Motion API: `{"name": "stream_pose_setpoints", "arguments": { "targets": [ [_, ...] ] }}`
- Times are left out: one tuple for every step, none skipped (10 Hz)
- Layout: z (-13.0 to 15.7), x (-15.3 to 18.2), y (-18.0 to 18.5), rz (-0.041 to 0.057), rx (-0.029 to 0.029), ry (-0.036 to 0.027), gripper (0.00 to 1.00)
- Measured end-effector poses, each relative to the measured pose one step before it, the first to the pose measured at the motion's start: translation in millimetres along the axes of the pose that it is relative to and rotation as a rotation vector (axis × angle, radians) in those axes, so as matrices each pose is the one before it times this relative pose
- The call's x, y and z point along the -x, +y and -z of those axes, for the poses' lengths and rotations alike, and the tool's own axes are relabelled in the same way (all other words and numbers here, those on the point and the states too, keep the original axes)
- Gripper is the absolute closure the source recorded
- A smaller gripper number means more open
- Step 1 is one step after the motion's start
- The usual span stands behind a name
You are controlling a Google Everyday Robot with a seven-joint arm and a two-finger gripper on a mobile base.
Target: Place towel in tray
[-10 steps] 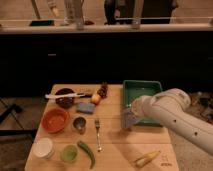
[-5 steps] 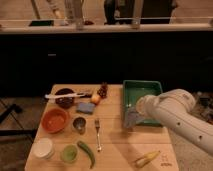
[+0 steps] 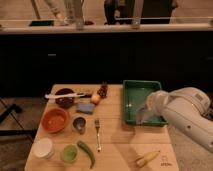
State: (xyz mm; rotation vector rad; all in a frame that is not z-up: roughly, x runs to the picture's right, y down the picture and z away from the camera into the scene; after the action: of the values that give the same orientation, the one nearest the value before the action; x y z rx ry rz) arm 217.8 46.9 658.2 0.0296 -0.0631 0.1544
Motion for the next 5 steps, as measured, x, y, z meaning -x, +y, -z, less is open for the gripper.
{"name": "stream_pose_setpoints", "arguments": {
  "targets": [
    [-1.12,0.14,-9.19,0.00023,-0.01371,0.00668,1.0],
    [-7.01,-1.29,-10.58,-0.00342,-0.0103,0.00941,1.0],
    [-8.68,-4.18,-9.75,-0.00782,-0.00547,0.01098,1.0],
    [-11.78,-7.15,-11.82,-0.02112,-0.00101,0.00657,1.0],
    [-6.92,-7.56,-5.23,-0.01776,0.00302,0.00352,1.0]
  ]
}}
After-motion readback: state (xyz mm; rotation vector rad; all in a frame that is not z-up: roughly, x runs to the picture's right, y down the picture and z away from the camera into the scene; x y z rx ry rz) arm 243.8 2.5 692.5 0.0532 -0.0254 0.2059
